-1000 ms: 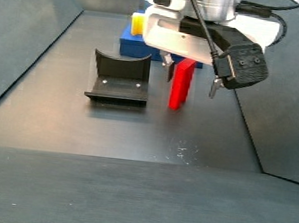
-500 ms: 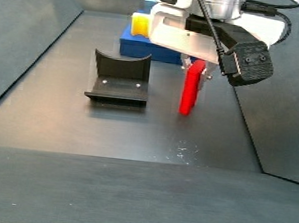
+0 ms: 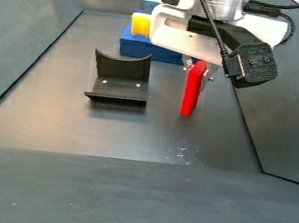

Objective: Pick up the square-circle object. Move up. Rotate the square-circle object. Move to above the board. Insert the square-circle object.
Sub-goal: Pick up the square-circle object, then move up.

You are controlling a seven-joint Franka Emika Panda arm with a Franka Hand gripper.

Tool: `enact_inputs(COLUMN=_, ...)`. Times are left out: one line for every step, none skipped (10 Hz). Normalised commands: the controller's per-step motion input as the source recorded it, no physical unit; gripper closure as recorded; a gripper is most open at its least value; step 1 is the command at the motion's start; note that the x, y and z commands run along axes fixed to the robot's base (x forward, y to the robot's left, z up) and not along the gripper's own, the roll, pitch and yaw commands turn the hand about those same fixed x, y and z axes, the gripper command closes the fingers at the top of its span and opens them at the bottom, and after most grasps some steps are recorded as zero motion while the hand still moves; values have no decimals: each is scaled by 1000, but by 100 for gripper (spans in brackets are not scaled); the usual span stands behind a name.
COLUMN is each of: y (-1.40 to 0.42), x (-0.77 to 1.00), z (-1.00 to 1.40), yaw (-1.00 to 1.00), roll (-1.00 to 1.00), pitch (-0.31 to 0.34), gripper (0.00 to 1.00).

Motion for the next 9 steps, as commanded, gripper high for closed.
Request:
enact_inputs(y=0, x=0, z=0, yaw=0, roll=0, pitch=0, gripper=100)
enact_inputs(y=0, x=0, z=0, yaw=0, roll=0, pitch=0, gripper=100)
enact_inputs(y=0, x=0, z=0, yaw=0, roll=0, pitch=0, gripper=100)
enact_inputs(y=0, x=0, z=0, yaw=0, roll=0, pitch=0, gripper=100)
enact_inputs(y=0, x=0, z=0, yaw=0, roll=0, pitch=0, gripper=100)
enact_inputs(y=0, x=0, z=0, yaw=0, roll=0, pitch=0, gripper=100)
enact_inputs(y=0, x=0, z=833, yaw=0, roll=0, pitch=0, gripper=100)
enact_inputs(y=-37, x=4, z=827, yaw=-16, roll=-15, pitch=50, gripper=100)
enact_inputs(y=-28, x=-9, z=689, yaw=-10, roll=-20, pitch=75, gripper=100)
